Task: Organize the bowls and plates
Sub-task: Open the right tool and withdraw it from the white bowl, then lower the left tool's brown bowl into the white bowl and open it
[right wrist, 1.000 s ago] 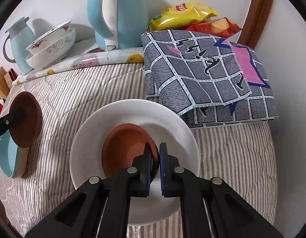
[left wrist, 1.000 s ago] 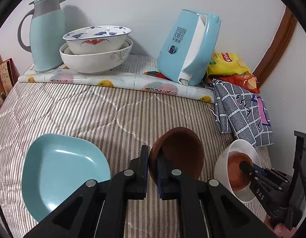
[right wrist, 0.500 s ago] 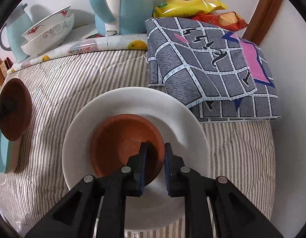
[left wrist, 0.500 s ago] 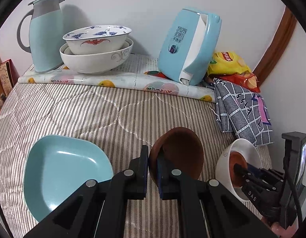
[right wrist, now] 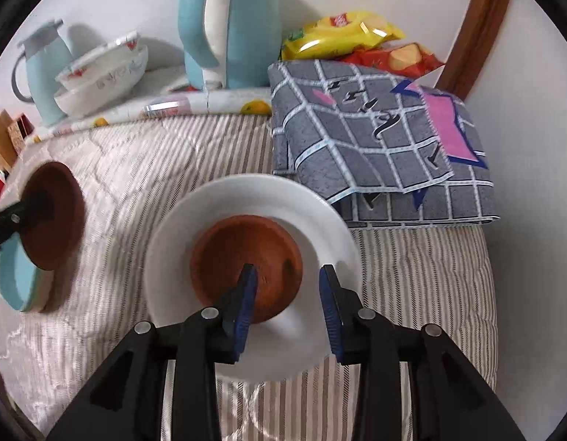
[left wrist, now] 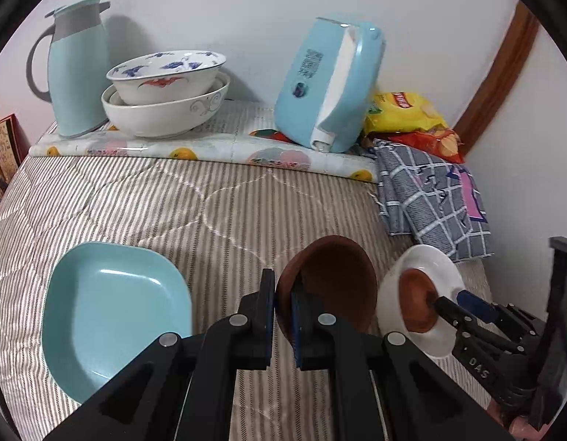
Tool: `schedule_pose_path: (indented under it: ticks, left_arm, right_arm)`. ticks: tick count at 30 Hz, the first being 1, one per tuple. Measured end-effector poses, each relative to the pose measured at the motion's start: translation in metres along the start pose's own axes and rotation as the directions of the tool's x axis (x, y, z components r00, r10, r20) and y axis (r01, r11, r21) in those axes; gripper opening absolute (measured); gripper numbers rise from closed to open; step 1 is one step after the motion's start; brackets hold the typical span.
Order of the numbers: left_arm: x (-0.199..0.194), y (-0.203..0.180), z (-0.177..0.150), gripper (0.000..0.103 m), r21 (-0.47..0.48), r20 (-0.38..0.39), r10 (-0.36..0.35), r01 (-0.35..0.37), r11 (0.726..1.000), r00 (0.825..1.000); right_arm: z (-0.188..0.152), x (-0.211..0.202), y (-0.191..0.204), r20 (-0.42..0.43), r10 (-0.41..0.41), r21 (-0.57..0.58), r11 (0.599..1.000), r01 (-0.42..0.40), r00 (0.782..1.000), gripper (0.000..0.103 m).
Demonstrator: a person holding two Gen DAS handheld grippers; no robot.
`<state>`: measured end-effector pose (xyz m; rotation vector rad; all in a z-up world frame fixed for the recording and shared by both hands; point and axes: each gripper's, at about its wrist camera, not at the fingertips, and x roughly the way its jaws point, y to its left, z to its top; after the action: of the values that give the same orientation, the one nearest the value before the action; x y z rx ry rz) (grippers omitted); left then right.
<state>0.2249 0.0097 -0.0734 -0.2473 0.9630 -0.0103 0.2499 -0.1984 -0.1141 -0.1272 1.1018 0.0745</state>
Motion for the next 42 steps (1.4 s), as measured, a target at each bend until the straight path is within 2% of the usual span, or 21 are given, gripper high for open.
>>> schedule_pose_path:
  ticks: [3,9,14,20,29,42]
  left_arm:
    - [-0.006,-0.013,0.000,0.008,0.018,0.010,-0.010,0.010,1.000,1.000]
    - [-0.011,-0.049,-0.002,0.008,0.081,0.010,-0.042,0.041,0.996,0.999]
    - [-0.001,-0.075,-0.006,0.008,0.097,-0.042,-0.102,0.106,0.990,0.994]
    - [0.018,-0.096,-0.012,0.008,0.105,-0.079,-0.104,0.112,0.988,0.991]
    - [0.046,-0.112,-0.014,0.008,0.112,-0.120,-0.082,0.096,0.989,0.989]
    - [0.069,-0.117,-0.013,0.008,0.117,-0.173,-0.085,0.107,0.987,0.981]
  right_arm:
    - [-0.004,-0.019,-0.009,0.045,0.015,0.030,0.999,-0.016,0.999,0.043]
    - [-0.021,-0.052,-0.036,0.108,0.011,0.086,0.996,-0.021,0.994,0.044]
    - [-0.039,-0.068,-0.061,0.127,-0.019,0.126,0.992,0.003,0.992,0.045]
    - [-0.060,-0.078,-0.091,0.122,-0.040,0.193,0.981,0.016,0.992,0.045]
    - [-0.082,-0.068,-0.112,0.107,-0.021,0.255,0.967,-0.007,0.994,0.045]
    - [-0.077,-0.052,-0.112,0.116,0.022,0.270,0.961,-0.052,0.993,0.045]
